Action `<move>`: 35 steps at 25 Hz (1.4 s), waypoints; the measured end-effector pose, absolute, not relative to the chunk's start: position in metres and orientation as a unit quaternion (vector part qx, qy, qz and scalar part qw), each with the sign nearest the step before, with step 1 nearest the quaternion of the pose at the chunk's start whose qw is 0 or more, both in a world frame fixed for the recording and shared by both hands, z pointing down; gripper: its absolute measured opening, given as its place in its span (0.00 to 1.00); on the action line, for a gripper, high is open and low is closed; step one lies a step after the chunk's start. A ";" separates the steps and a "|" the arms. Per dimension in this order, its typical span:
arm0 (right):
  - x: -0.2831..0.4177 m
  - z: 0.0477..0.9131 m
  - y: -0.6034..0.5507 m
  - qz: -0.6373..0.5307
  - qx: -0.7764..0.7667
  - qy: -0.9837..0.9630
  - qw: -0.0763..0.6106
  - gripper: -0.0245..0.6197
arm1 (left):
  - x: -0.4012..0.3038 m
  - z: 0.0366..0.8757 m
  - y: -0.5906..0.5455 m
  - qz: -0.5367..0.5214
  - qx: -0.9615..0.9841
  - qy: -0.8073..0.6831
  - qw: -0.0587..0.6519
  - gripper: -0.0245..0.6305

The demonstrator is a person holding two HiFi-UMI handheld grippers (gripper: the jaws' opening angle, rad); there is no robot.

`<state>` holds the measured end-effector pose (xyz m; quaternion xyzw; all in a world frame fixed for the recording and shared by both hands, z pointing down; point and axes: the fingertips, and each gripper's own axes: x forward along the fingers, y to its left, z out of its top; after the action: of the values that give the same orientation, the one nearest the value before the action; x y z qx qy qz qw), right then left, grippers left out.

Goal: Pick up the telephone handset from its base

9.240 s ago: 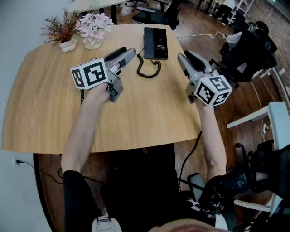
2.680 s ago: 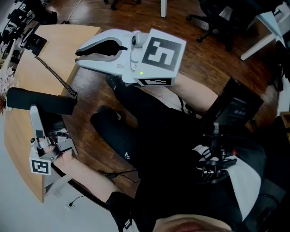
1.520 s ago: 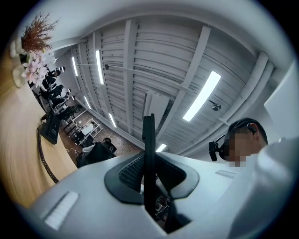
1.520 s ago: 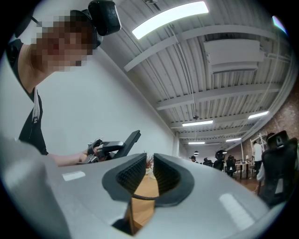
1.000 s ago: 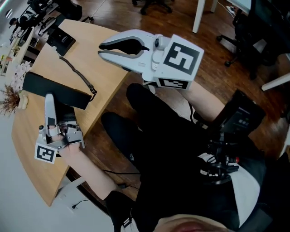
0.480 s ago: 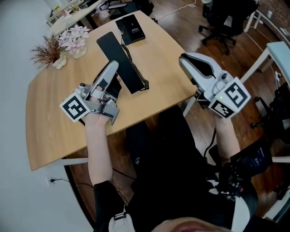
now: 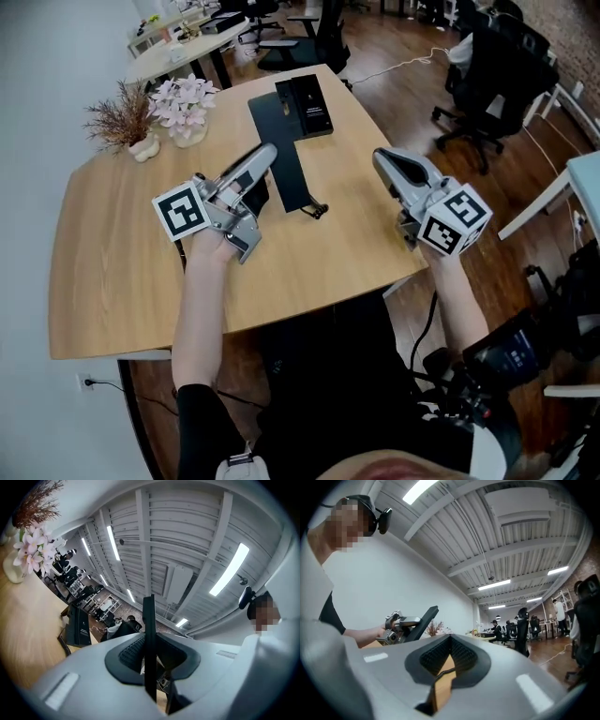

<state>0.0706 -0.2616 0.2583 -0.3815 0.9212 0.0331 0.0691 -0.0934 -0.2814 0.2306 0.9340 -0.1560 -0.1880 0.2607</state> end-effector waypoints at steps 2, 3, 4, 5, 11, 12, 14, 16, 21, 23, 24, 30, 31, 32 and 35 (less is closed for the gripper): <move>0.068 0.263 -0.292 0.017 -0.380 0.923 0.063 0.04 | -0.095 0.232 -0.303 -0.186 0.932 -0.162 0.266 0.15; 0.067 0.265 -0.300 0.009 -0.380 0.923 0.061 0.04 | -0.096 0.233 -0.306 -0.185 0.931 -0.165 0.269 0.15; 0.066 0.267 -0.305 0.001 -0.380 0.923 0.060 0.04 | -0.097 0.234 -0.307 -0.185 0.930 -0.169 0.271 0.15; 0.064 0.270 -0.309 -0.006 -0.379 0.924 0.059 0.04 | -0.097 0.235 -0.306 -0.184 0.929 -0.172 0.272 0.15; 0.045 0.274 -0.350 -0.025 -0.360 0.932 0.038 0.04 | -0.102 0.244 -0.332 -0.184 0.926 -0.180 0.276 0.15; 0.039 0.272 -0.365 -0.021 -0.358 0.933 0.030 0.04 | -0.104 0.245 -0.345 -0.181 0.926 -0.183 0.277 0.15; 0.029 0.268 -0.392 -0.012 -0.356 0.934 0.023 0.04 | -0.111 0.245 -0.368 -0.169 0.926 -0.191 0.277 0.15; 0.023 0.271 -0.405 -0.005 -0.354 0.935 0.019 0.04 | -0.116 0.244 -0.378 -0.167 0.925 -0.198 0.277 0.15; 0.030 0.296 -0.406 -0.007 -0.355 0.935 0.002 0.04 | -0.117 0.251 -0.388 -0.168 0.921 -0.207 0.283 0.15; 0.034 0.296 -0.408 -0.004 -0.358 0.934 0.004 0.04 | -0.116 0.252 -0.393 -0.166 0.922 -0.206 0.281 0.15; 0.037 0.296 -0.410 -0.002 -0.359 0.933 0.006 0.04 | -0.114 0.252 -0.396 -0.167 0.923 -0.203 0.282 0.15; 0.050 0.292 -0.417 -0.001 -0.369 0.929 0.009 0.04 | -0.101 0.259 -0.415 -0.157 0.921 -0.202 0.292 0.15; 0.051 0.292 -0.417 -0.001 -0.370 0.929 0.010 0.04 | -0.100 0.260 -0.417 -0.154 0.921 -0.204 0.293 0.15; 0.052 0.291 -0.416 0.000 -0.370 0.929 0.011 0.04 | -0.099 0.262 -0.419 -0.151 0.921 -0.207 0.294 0.15; 0.053 0.289 -0.413 0.004 -0.370 0.929 0.013 0.04 | -0.097 0.267 -0.431 -0.140 0.920 -0.218 0.295 0.15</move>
<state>0.0527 -0.4133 0.2889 -0.3705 0.9287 0.0036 0.0134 -0.0968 -0.4311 0.2674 0.9196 -0.2185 -0.1399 0.2949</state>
